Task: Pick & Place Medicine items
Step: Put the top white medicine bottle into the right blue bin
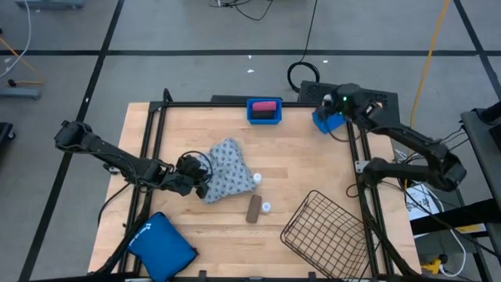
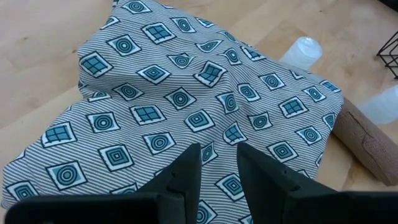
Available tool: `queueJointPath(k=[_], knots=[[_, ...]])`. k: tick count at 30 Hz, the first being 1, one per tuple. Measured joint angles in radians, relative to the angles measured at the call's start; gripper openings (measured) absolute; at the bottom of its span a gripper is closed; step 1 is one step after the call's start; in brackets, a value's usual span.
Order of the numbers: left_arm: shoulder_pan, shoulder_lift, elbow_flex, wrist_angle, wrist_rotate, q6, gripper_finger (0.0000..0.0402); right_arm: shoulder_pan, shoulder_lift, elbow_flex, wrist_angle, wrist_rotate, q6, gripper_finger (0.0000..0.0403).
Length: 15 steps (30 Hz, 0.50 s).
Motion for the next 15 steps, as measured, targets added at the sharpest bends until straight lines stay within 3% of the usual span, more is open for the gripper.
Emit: queueJointPath(k=[7, 15], knots=[[0.0, 0.0, 0.0, 0.0, 0.0, 0.0, 0.0113, -0.192, 0.001, -0.088, 0.037, -0.133, 0.013, 0.0128], [0.0, 0.0, 0.0, 0.0, 0.0, 0.0, 0.0113, -0.201, 0.0, -0.186, 0.074, -0.175, 0.011, 0.0128]])
